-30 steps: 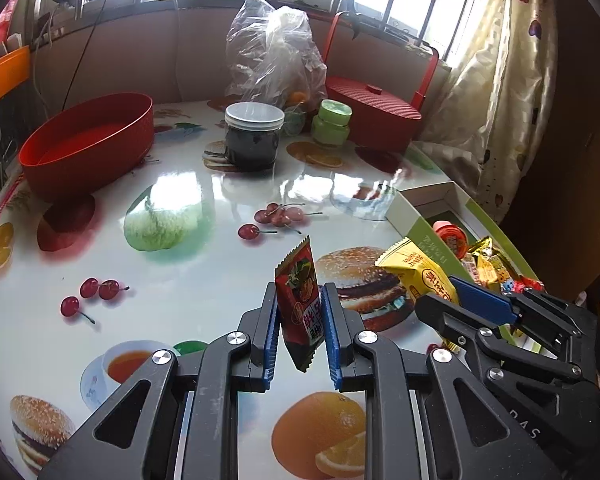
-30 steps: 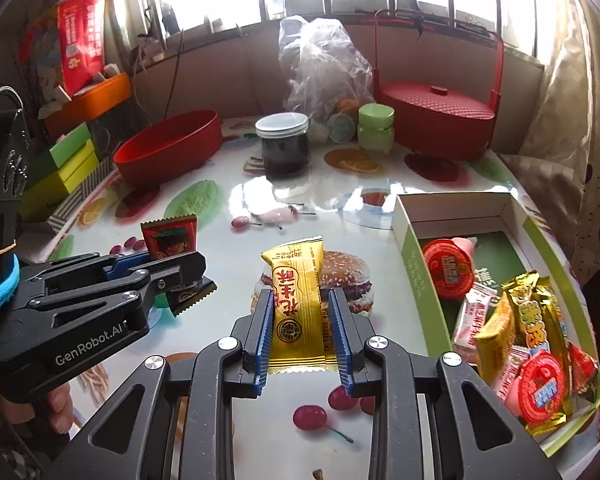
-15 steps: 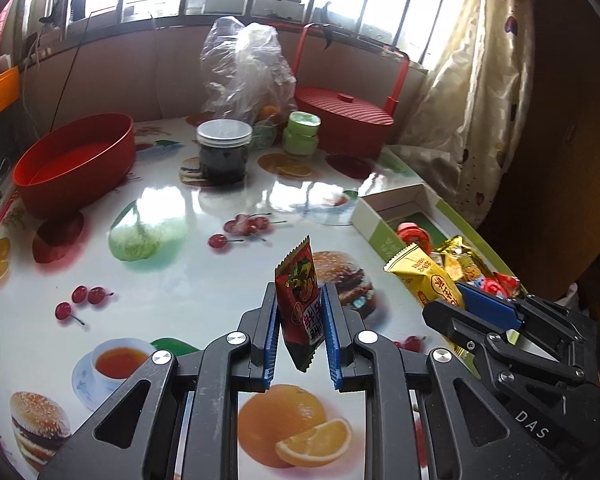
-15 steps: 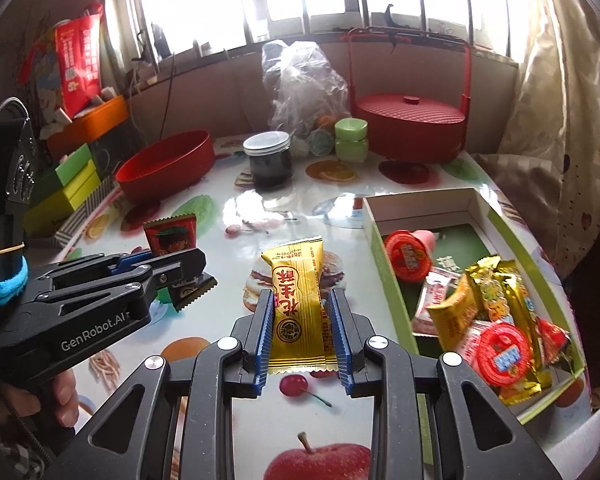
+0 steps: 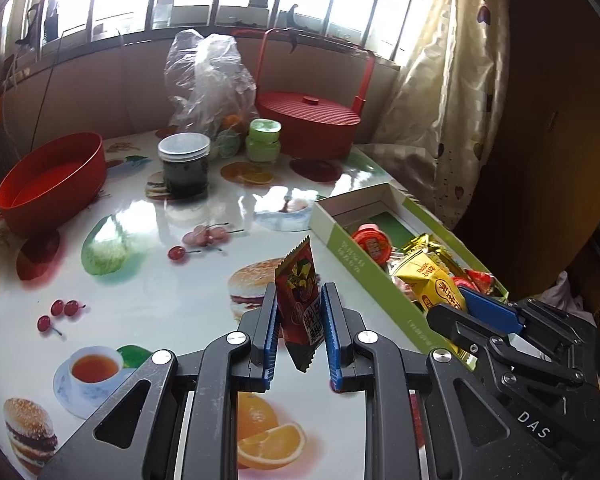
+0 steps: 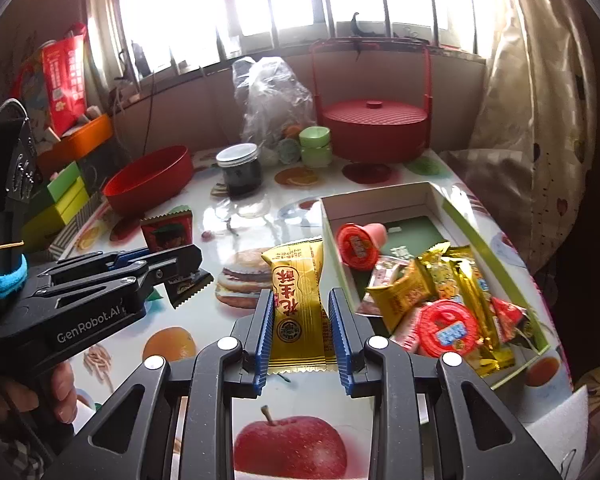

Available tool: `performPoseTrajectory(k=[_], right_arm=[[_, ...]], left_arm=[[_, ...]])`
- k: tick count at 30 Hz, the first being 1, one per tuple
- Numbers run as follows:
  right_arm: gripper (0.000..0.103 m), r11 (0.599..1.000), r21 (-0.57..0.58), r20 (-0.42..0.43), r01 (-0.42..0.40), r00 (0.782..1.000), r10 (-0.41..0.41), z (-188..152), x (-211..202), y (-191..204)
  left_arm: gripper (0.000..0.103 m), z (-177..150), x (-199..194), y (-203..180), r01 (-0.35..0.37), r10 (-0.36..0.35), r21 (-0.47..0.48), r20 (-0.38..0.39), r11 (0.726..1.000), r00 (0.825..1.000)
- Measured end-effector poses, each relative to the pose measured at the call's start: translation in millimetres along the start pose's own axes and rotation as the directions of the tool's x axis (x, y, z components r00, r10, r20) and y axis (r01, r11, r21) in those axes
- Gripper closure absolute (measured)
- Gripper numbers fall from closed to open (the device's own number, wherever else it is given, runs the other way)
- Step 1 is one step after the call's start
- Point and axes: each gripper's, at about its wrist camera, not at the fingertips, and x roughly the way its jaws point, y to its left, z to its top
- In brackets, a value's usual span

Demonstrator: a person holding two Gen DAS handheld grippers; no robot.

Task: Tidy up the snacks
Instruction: 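Carry the red packet and yellow bar over the green box with both tools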

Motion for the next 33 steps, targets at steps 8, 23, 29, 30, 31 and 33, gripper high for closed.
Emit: performPoseTrajectory(k=[8, 23, 29, 30, 31, 33], right_arm=[[0.077, 0.997, 0.05, 0.017, 0.057, 0.998, -0.058, -5, -16, -28], [0.077, 0.977, 0.147, 0.014, 0.154, 0.987, -0.157, -12, -28, -88], [0.077, 0.966, 0.181, 0.004, 0.182, 0.983, -0.186, -14, -28, -108], [0.077, 0.965, 0.184, -0.001, 0.186, 0.982, -0.189, -15, -26, -111], [0.077, 0.964, 0.185, -0.005, 0.19, 0.981, -0.192, -15, -25, -114], [0.077, 0.963, 0.188, -0.011, 0.193, 0.981, -0.195, -16, -23, -118]], left_arm=[[0.082, 8, 12, -25, 0.052, -0.052, 0.032, -0.007, 0.998, 0.999], [0.082, 20, 44, -68, 0.121, -0.117, 0.079, -0.046, 0.99, 0.992], [0.082, 22, 59, -77, 0.14, -0.134, 0.088, -0.07, 0.986, 0.988], [0.082, 22, 62, -79, 0.144, -0.138, 0.089, -0.076, 0.986, 0.988], [0.082, 22, 66, -81, 0.148, -0.141, 0.091, -0.081, 0.985, 0.987], [0.082, 22, 72, -85, 0.154, -0.146, 0.092, -0.091, 0.984, 0.985]])
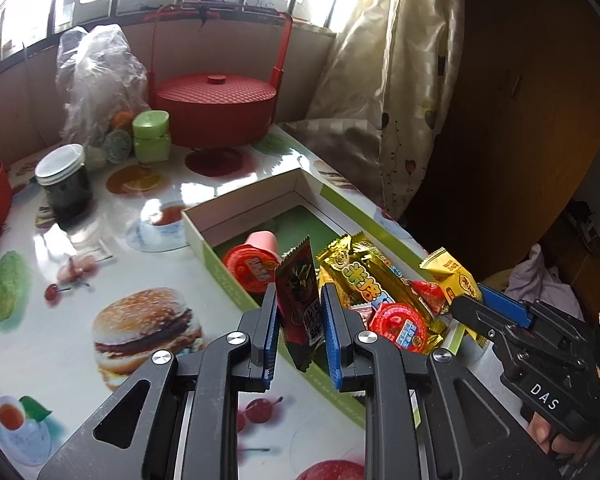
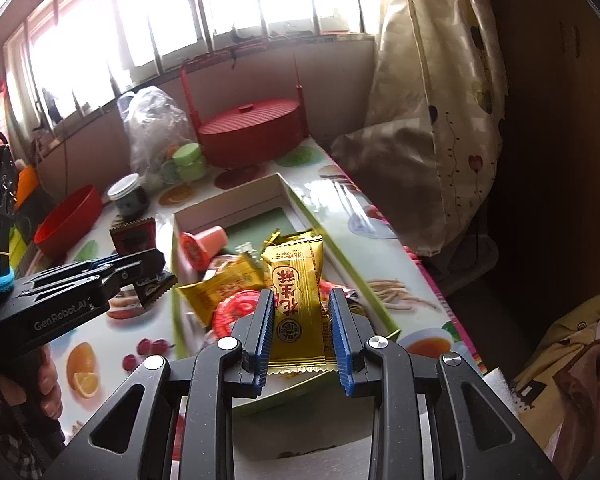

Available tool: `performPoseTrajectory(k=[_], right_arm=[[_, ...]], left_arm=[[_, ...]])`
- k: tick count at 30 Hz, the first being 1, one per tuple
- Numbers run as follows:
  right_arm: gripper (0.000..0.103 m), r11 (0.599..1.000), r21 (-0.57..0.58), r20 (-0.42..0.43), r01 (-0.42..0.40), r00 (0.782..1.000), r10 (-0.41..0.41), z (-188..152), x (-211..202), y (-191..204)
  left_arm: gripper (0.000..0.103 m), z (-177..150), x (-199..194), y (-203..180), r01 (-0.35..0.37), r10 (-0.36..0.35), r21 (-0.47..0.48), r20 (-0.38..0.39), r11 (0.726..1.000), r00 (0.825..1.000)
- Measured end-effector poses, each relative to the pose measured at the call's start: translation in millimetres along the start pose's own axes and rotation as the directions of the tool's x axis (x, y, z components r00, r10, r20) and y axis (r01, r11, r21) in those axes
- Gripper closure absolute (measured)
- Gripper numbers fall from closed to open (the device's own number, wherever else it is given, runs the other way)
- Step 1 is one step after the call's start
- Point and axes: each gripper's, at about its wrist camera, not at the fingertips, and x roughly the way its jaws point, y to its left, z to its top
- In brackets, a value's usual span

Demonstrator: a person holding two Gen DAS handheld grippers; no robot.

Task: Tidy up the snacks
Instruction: 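Carry the red packet and yellow bar over the green box with both tools, then lower both snacks into the box and open both tools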

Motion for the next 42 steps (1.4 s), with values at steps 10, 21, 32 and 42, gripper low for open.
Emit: performPoseTrajectory(k=[10, 21, 32, 42], right_arm=[[0.077, 1.0, 0.003, -0.025, 0.013, 1.0, -0.013, 4, 19, -15], [0.076, 1.0, -0.022, -0.024, 0.01, 1.0, -0.01, 10, 31, -12], [0.07, 1.0, -0.016, -0.027, -0.013, 1.0, 0.012, 12, 33, -11], [0.062, 1.0, -0.001, -0.003, -0.004, 1.0, 0.004, 7, 23, -12]], left_arm=[[0.082, 3, 27, -9, 0.014, -0.013, 0.017, -0.041, 1.0, 0.999], [0.082, 6, 33, -8, 0.017, -0.017, -0.001, -0.044, 1.0, 0.999], [0.06, 4, 37, -8, 0.008, -0.009, -0.014, -0.065, 1.0, 0.998], [0.052, -2, 18, -12, 0.005, -0.006, -0.02, -0.04, 1.0, 0.999]])
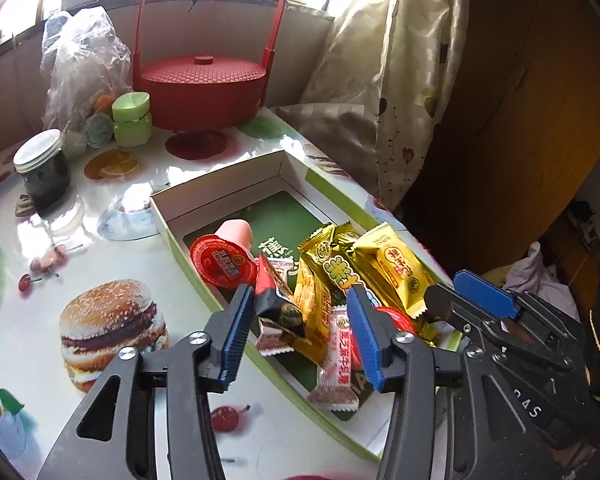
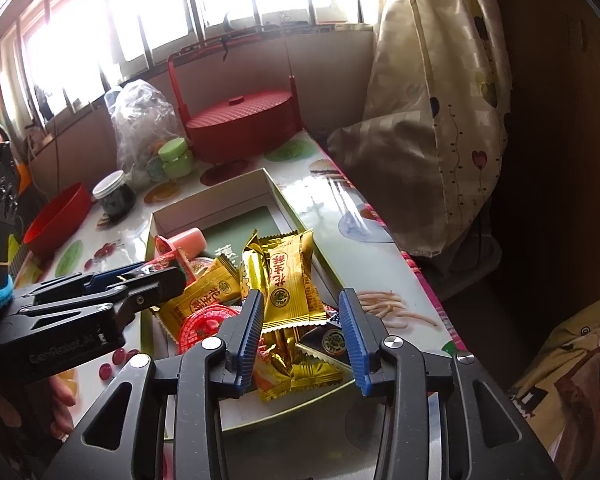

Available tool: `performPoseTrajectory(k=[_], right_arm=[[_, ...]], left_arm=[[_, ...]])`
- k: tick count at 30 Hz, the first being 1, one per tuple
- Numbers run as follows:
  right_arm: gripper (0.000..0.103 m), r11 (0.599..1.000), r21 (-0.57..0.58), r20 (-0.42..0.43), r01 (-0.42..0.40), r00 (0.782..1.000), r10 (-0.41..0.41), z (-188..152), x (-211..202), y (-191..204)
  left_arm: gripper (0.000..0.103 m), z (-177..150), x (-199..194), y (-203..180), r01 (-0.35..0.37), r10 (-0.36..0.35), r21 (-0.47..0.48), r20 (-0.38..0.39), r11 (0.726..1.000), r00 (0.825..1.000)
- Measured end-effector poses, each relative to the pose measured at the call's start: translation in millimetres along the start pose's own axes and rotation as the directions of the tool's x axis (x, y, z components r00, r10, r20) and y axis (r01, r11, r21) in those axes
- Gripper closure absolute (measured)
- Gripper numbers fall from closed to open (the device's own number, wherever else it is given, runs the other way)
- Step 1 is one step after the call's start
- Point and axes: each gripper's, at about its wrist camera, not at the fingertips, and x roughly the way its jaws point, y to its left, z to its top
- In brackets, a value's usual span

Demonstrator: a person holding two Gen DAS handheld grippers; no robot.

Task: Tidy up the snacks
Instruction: 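Lower both snacks into the box and open both tools, then withdraw both open tools back from the green box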

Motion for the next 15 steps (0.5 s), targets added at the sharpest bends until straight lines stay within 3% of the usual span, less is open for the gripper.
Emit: performPoseTrajectory(k=[15], right_arm=[[0.056, 0.999, -0.004, 0.01, 0.039, 0.999, -0.039, -29, -40, 15]], left_arm=[[0.052, -48, -39, -4, -0.107, 0.107, -0.015, 0.004, 0.994, 0.994]])
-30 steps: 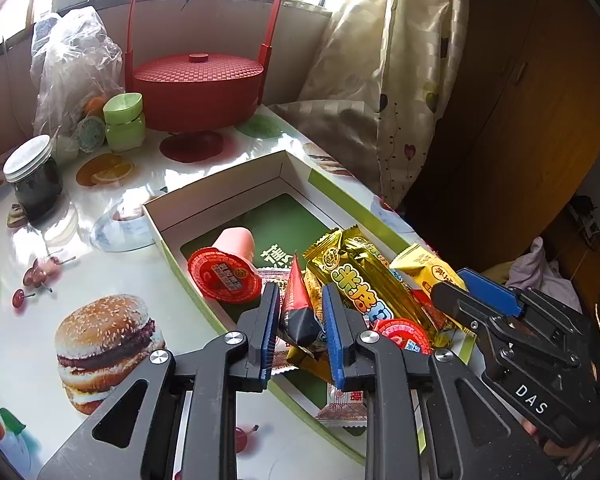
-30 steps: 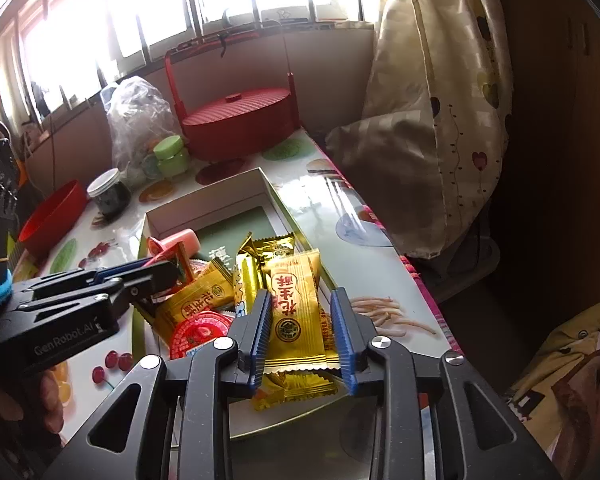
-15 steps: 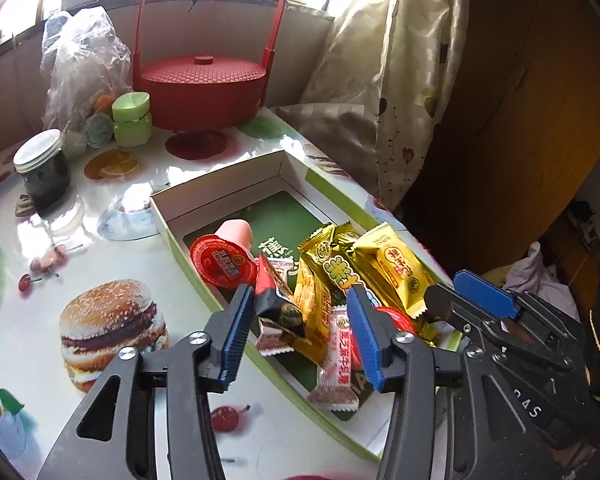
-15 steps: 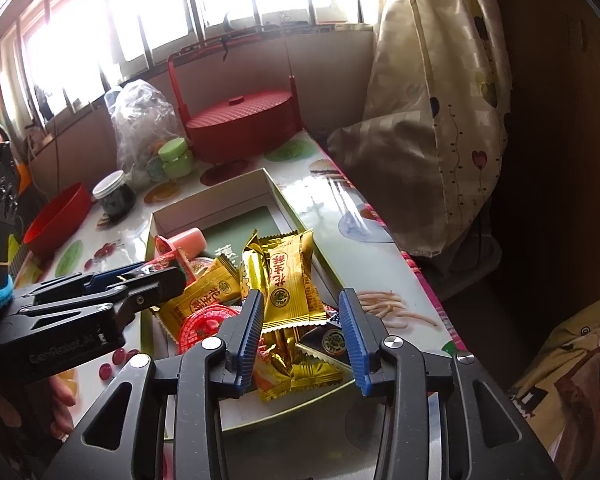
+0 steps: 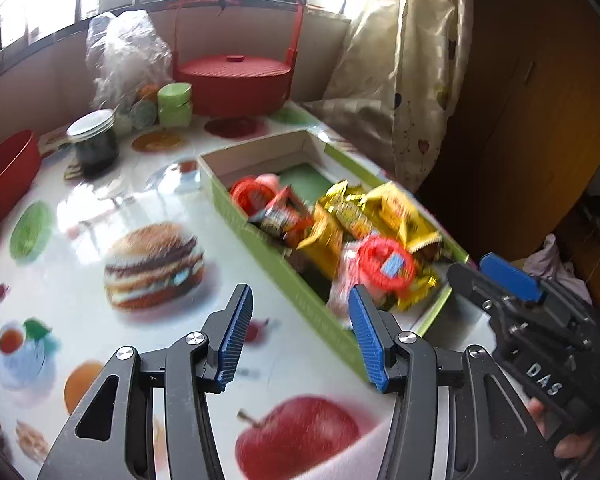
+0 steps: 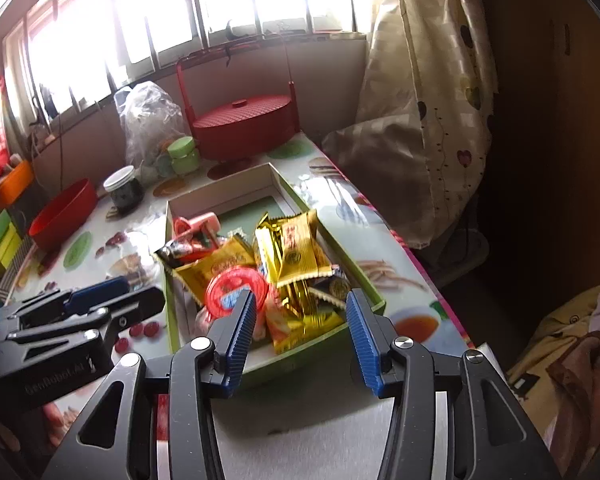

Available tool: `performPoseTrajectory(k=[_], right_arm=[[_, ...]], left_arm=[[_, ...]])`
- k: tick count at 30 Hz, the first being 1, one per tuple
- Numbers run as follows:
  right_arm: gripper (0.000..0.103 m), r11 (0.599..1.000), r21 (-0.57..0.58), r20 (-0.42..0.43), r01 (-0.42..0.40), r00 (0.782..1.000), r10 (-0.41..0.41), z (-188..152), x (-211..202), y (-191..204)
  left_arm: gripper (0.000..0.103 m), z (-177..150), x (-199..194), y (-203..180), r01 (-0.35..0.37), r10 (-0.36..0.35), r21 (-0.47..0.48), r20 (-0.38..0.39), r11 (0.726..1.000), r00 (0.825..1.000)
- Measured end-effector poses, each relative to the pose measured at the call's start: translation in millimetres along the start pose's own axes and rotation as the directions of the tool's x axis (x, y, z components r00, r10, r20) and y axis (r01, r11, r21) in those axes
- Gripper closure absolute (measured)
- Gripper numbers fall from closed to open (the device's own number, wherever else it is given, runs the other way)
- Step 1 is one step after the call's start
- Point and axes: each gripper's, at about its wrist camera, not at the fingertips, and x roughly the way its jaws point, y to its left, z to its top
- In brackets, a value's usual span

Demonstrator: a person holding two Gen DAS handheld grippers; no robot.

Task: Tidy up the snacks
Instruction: 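Withdraw both open tools back from the green box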

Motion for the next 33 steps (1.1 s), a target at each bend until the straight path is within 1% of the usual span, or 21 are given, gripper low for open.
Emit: performPoseTrajectory(k=[4, 7, 9, 14, 18, 20, 22, 25, 28, 30, 33], right_arm=[[0.056, 1.0, -0.004, -0.02, 0.014, 1.0, -0.015, -15, -7, 5], [0.055, 1.0, -0.006, -0.045, 0.028, 0.999, -0.028, -27, -9, 8], [0.055, 0.999, -0.014, -0.053, 0.033, 0.998, -0.034, -35, -11, 10], [0.054, 0.999, -0.017, -0.087, 0.045, 0.995, -0.046, -52, -10, 11], [0.053, 0.998, -0.02, -0.102, 0.059, 0.993, -0.061, -62, -9, 11], [0.05, 0.997, -0.022, -0.111, 0.074, 0.991, -0.076, -65, -6, 10], [0.05, 0.996, -0.022, -0.125, 0.088, 0.988, -0.09, -69, -4, 10], [0.049, 0.994, -0.043, -0.12, 0.103, 0.987, -0.107, -72, -3, 13], [0.048, 0.991, -0.05, -0.112, 0.122, 0.986, -0.127, -74, -3, 15], [0.048, 0.991, -0.049, -0.109, 0.127, 0.985, -0.132, -75, -2, 16], [0.048, 0.991, -0.047, -0.106, 0.125, 0.986, -0.129, -76, -2, 15]], left_arm=[[0.052, -21, -3, 0, -0.035, 0.035, 0.012, -0.021, 0.999, 0.999], [0.052, -38, -4, 4, -0.032, 0.032, -0.002, -0.044, 0.999, 0.999], [0.052, -47, -6, 4, -0.047, 0.047, 0.003, -0.043, 0.999, 0.998], [0.052, -63, -6, 6, -0.054, 0.053, -0.013, -0.062, 0.998, 0.997], [0.052, -70, -5, 4, -0.06, 0.059, -0.01, -0.069, 0.998, 0.996], [0.052, -71, -5, 2, -0.066, 0.066, -0.003, -0.064, 0.998, 0.996], [0.052, -71, -6, 0, -0.07, 0.07, 0.001, -0.064, 0.998, 0.995], [0.052, -72, -5, -2, -0.078, 0.078, 0.008, -0.058, 0.997, 0.995], [0.052, -74, -5, -6, -0.106, 0.107, 0.027, -0.052, 0.994, 0.993], [0.052, -75, -4, -9, -0.126, 0.128, 0.041, -0.051, 0.991, 0.99], [0.052, -75, -4, -9, -0.13, 0.132, 0.037, -0.048, 0.991, 0.99]])
